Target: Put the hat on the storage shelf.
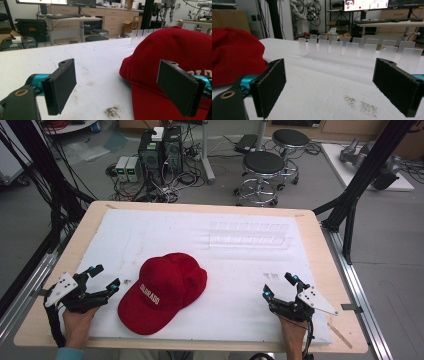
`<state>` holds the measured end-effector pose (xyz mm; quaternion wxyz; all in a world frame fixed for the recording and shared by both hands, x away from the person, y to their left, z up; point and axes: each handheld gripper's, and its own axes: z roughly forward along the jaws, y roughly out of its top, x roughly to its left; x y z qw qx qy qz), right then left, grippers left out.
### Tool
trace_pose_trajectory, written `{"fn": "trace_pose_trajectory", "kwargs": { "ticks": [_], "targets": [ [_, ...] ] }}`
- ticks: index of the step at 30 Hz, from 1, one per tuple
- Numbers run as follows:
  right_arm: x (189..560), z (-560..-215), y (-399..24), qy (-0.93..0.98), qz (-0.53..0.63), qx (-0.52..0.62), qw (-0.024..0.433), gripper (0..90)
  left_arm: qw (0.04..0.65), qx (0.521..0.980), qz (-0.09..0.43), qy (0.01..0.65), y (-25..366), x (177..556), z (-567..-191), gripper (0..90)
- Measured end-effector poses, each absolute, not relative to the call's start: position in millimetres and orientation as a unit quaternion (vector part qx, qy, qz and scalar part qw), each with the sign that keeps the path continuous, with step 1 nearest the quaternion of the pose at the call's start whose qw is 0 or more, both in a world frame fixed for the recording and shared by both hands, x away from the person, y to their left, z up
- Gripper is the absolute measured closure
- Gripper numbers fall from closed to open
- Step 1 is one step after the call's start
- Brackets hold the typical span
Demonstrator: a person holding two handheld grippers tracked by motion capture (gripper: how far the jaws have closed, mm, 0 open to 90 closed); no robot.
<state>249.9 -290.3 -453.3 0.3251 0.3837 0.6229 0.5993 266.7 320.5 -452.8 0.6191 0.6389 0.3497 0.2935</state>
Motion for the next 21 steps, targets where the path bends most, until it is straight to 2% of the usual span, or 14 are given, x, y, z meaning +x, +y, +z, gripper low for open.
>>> {"fn": "trace_pose_trajectory", "kwargs": {
  "ticks": [21],
  "targets": [
    [248.8,-453.7,-291.0,0.621,0.604,0.380,0.324,10.4,0.624,0.636,0.288,0.351,322.0,266.8,-452.3,16.0]
  ]
}}
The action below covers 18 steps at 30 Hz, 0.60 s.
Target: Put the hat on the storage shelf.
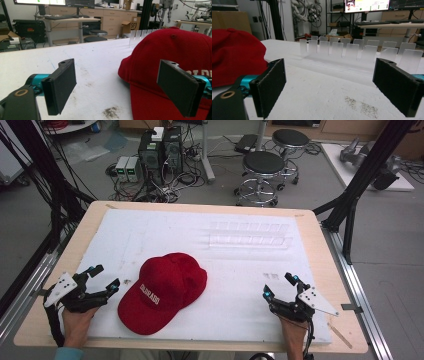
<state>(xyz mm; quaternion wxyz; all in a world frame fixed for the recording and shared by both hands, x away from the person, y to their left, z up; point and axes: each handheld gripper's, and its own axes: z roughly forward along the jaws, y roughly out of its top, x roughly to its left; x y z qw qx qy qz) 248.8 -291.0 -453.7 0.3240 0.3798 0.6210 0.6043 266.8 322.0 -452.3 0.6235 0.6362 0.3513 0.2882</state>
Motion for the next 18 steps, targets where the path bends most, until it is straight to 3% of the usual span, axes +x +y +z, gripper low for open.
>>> {"fn": "trace_pose_trajectory", "kwargs": {
  "ticks": [11,18],
  "targets": [
    [248.7,-453.8,-291.0,0.622,0.605,0.379,0.323,10.5,0.613,0.636,0.272,0.381,329.1,265.2,-431.2,15.8],
    [248.6,-453.8,-291.0,0.622,0.605,0.378,0.324,10.4,0.610,0.654,0.255,0.368,319.9,263.7,-409.2,15.6]
  ]
}}
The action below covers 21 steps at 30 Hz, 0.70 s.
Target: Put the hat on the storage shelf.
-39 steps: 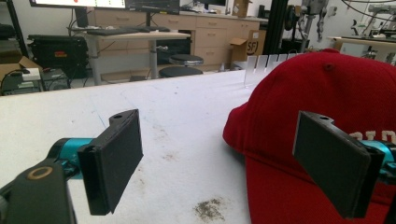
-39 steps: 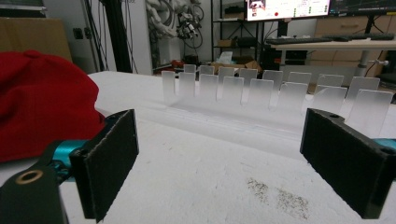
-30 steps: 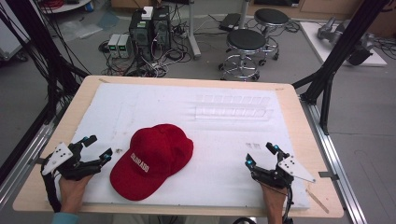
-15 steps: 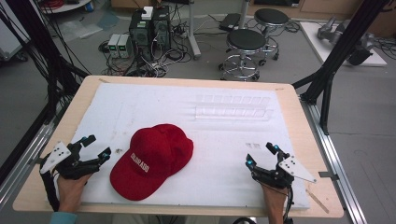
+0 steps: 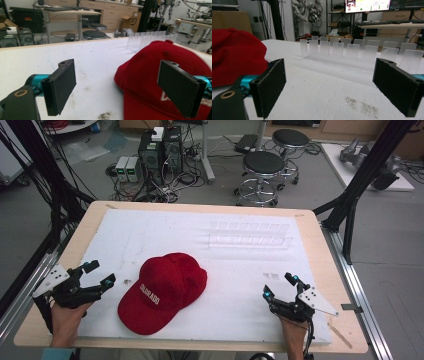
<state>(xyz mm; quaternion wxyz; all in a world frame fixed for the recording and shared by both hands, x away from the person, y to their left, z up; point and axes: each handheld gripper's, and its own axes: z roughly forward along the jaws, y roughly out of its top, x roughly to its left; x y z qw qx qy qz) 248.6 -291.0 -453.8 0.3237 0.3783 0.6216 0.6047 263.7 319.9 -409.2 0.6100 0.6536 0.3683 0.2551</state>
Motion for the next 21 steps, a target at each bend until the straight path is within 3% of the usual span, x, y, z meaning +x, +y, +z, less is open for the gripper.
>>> {"fn": "trace_pose_trajectory", "kwargs": {
  "ticks": [21],
  "targets": [
    [248.2,-454.0,-291.4,0.620,0.607,0.376,0.326,10.5,0.563,0.734,0.191,0.329,256.4,275.8,-363.7,15.4]
  ]
}}
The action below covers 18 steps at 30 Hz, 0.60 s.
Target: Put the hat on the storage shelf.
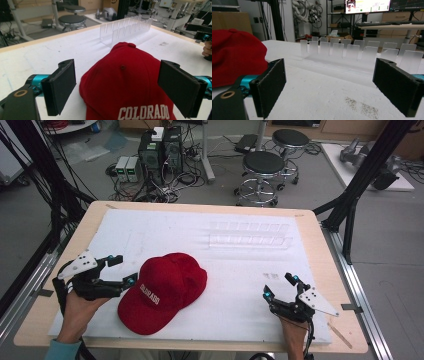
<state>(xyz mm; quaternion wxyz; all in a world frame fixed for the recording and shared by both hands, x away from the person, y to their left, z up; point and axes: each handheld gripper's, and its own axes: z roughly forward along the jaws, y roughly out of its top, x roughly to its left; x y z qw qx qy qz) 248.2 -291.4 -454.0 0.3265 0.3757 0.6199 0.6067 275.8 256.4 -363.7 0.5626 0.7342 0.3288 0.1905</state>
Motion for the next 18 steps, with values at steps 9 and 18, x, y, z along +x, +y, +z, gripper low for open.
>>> {"fn": "trace_pose_trajectory", "kwargs": {
  "ticks": [9,18],
  "targets": [
    [248.1,-454.1,-292.2,0.618,0.609,0.376,0.325,10.5,0.530,0.769,0.159,0.319,225.9,285.0,-362.3,15.4],
    [247.9,-454.2,-291.9,0.617,0.609,0.376,0.326,10.5,0.490,0.798,0.150,0.318,202.8,291.5,-366.8,15.4]
  ]
}}
